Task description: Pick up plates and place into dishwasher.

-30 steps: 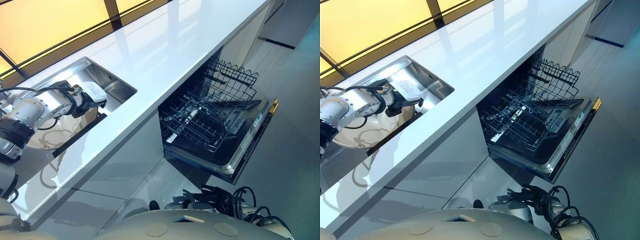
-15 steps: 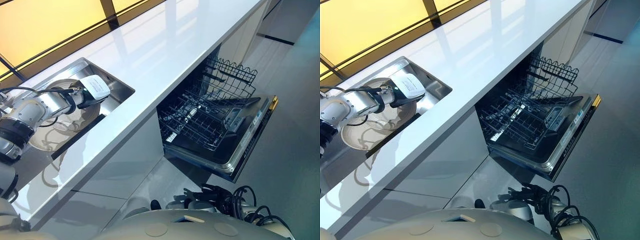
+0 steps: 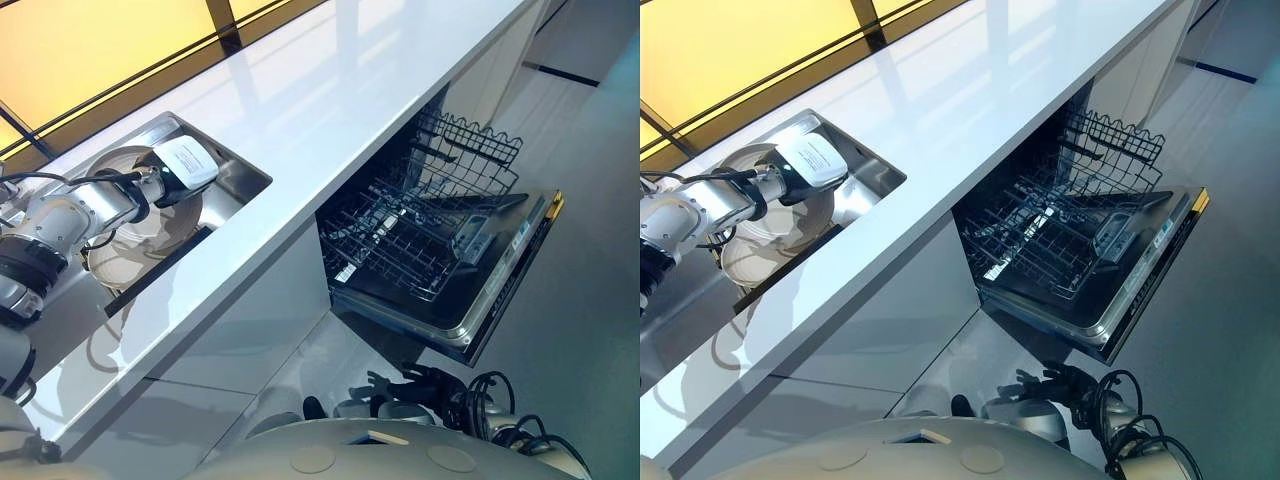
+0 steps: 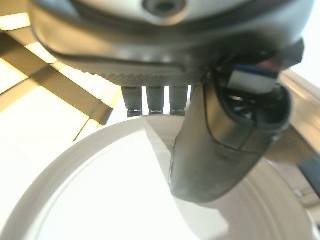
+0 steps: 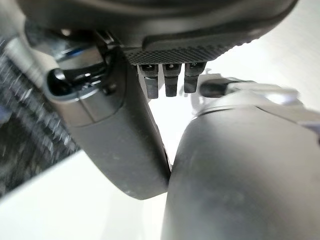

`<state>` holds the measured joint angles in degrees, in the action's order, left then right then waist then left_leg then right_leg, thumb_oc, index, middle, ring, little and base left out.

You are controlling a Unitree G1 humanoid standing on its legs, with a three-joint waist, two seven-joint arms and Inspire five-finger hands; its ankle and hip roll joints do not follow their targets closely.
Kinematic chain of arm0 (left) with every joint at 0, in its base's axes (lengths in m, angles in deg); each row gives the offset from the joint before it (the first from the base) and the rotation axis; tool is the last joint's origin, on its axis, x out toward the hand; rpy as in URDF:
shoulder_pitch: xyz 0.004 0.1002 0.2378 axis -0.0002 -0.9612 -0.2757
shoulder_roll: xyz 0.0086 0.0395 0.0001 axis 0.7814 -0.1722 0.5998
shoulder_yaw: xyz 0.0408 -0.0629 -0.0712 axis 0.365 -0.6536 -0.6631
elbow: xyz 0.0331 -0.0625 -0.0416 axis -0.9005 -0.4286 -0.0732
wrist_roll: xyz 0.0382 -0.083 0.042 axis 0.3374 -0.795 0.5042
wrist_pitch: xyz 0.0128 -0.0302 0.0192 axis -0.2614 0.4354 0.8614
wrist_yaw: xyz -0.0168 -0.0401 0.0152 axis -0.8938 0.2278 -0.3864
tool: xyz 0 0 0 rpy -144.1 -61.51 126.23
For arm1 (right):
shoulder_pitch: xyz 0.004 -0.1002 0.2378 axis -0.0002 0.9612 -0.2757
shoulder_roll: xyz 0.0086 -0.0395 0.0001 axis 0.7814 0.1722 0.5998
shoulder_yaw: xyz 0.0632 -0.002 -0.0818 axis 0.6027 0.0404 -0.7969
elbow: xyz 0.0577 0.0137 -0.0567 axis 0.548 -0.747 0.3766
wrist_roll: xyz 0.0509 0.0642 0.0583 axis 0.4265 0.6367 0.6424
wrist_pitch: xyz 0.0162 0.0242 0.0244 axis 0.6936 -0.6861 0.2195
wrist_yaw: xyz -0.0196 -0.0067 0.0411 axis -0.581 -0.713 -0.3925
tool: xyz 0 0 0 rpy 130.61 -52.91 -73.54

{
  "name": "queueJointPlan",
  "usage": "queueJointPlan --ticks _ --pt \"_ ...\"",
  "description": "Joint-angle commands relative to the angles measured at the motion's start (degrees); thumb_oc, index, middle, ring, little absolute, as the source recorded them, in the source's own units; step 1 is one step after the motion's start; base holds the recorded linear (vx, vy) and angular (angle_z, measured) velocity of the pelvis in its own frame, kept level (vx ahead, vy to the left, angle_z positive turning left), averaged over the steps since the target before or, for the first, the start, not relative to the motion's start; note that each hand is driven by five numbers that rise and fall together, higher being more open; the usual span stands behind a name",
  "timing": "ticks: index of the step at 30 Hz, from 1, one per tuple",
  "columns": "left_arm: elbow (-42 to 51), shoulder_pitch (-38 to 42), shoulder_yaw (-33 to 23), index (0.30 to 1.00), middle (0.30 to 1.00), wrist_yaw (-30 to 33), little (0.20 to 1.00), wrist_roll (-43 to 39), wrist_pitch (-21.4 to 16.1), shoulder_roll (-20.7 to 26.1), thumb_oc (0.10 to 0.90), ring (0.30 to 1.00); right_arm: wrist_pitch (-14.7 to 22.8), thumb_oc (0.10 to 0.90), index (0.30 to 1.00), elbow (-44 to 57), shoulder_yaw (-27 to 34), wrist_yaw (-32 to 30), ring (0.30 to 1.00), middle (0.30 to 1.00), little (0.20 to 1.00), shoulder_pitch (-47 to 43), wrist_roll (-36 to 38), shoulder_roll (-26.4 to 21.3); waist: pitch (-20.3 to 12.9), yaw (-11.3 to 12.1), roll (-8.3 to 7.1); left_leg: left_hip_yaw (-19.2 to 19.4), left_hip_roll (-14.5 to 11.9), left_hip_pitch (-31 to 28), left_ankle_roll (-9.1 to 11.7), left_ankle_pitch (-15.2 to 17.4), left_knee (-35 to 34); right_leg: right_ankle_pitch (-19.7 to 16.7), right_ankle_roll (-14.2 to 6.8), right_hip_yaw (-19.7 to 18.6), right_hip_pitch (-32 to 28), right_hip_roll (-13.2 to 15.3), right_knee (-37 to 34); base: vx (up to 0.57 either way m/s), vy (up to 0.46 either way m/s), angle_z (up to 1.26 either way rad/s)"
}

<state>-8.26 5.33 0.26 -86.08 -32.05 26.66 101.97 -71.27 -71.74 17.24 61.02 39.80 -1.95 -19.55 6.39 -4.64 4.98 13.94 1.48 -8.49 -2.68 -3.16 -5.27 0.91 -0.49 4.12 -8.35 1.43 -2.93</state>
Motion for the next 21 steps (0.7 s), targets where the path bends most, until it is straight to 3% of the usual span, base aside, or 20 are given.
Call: queueJointPlan --ticks 1,3,6,9,13,16,18,19,20,21 --pt "2.0 7.0 -12.2 0.38 0.38 3.7 0.293 -11.3 9.5 7.4 0.193 0.38 6.0 0.8 0.9 13.7 -1.9 8.5 0.9 0.9 0.9 -2.1 0.4 -2.8 -1.0 0.4 0.75 -2.8 2.9 -1.9 -0.2 8.5 1.1 2.1 -6.0 4.7 2.6 0.8 3.4 -0.08 -0.052 0.04" --pt "1.8 5.5 -16.1 0.312 0.312 5.2 0.214 -16.6 8.5 9.1 0.114 0.312 -1.6 0.8 0.9 26.6 -3.0 14.9 0.9 0.9 0.9 1.0 7.6 -2.9 -1.0 0.0 0.31 -2.6 2.7 -1.8 -0.1 8.3 1.0 2.2 -5.9 5.1 2.6 0.8 3.3 -0.09 -0.058 0.04" --pt "-1.5 2.1 -21.2 0.3 0.3 10.2 0.2 -27.3 4.9 10.4 0.1 0.3 -10.0 0.8 0.9 38.1 -2.8 26.4 0.9 0.9 0.9 4.5 26.7 -1.6 -1.3 -0.1 -0.36 -2.3 2.4 -1.8 0.2 8.0 0.9 2.3 -5.8 5.5 2.4 0.5 3.0 -0.08 -0.059 -0.03" --pt "-2.1 -2.6 -27.3 0.3 0.3 12.8 0.2 -37.6 0.4 9.3 0.1 0.3 -13.9 0.8 0.9 44.6 -0.9 29.3 0.9 0.9 0.9 4.6 40.9 0.9 -1.8 0.5 -0.77 -2.3 2.0 -1.9 0.4 7.7 0.9 2.4 -5.7 6.0 1.9 0.4 2.7 -0.05 -0.043 -0.02" --pt "5.4 -11.0 -38.1 0.3 0.3 14.2 0.2 -43.6 -0.4 5.7 0.1 0.3 -14.4 0.8 0.9 55.7 2.1 27.0 0.9 0.9 0.9 2.6 51.6 3.3 -2.5 1.5 -1.14 -2.7 1.7 -2.0 0.4 7.4 0.7 2.8 -5.2 6.5 1.5 0.2 2.5 -0.05 -0.021 0.04" --pt "9.3 -14.3 -42.0 0.3 0.3 16.9 0.2 -45.6 -1.3 3.6 0.1 0.3 -9.3 0.8 0.9 60.1 3.8 23.8 0.9 0.9 0.9 0.2 52.1 3.4 -2.9 2.1 -1.26 -3.2 1.6 -1.9 0.4 7.2 0.6 2.9 -4.8 6.8 1.3 0.2 2.3 -0.05 -0.013 0.16" --pt "13.5 -17.7 -45.7 0.3 0.3 19.8 0.2 -47.1 -2.7 0.1 0.1 0.3 3.3 0.8 0.9 64.7 6.2 15.1 0.9 0.9 0.9 -2.4 43.1 2.4 -3.1 2.8 -1.58 -3.8 1.5 -1.7 0.5 7.1 0.5 3.1 -4.4 7.0 1.1 0.1 2.3 -0.06 -0.015 0.11" --pt "16.1 -19.2 -47.1 0.3 0.3 20.8 0.2 -48.0 -2.4 -1.2 0.1 0.3 7.5 0.8 0.9 65.9 7.3 10.5 0.9 0.9 0.9 -3.3 38.5 1.3 -3.1 2.9 -1.67 -4.0 1.5 -1.7 0.6 7.0 0.5 3.2 -4.2 6.9 1.1 0.0 2.4 -0.05 -0.008 0.04" --pt "19.1 -21.7 -49.2 0.319 0.319 21.7 0.222 -48.0 -2.5 -3.6 0.122 0.319 14.9 0.8 0.9 67.7 8.7 3.9 0.9 0.9 0.9 -4.2 28.6 -0.1 -3.0 2.9 -1.73 -4.3 1.4 -1.9 0.5 7.2 0.5 3.7 -4.0 6.9 0.9 0.0 2.6 -0.04 -0.002 0.06" --pt "20.2 -22.7 -50.1 0.316 0.316 21.9 0.219 -47.8 -2.6 -4.4 0.119 0.316 17.1 0.8 0.9 68.5 9.1 1.7 0.9 0.9 0.9 -4.5 24.5 -0.6 -3.1 2.9 -1.66 -4.3 1.4 -1.7 0.6 6.9 0.4 3.5 -3.9 6.8 1.1 -0.1 2.6 -0.06 0.008 0.05"
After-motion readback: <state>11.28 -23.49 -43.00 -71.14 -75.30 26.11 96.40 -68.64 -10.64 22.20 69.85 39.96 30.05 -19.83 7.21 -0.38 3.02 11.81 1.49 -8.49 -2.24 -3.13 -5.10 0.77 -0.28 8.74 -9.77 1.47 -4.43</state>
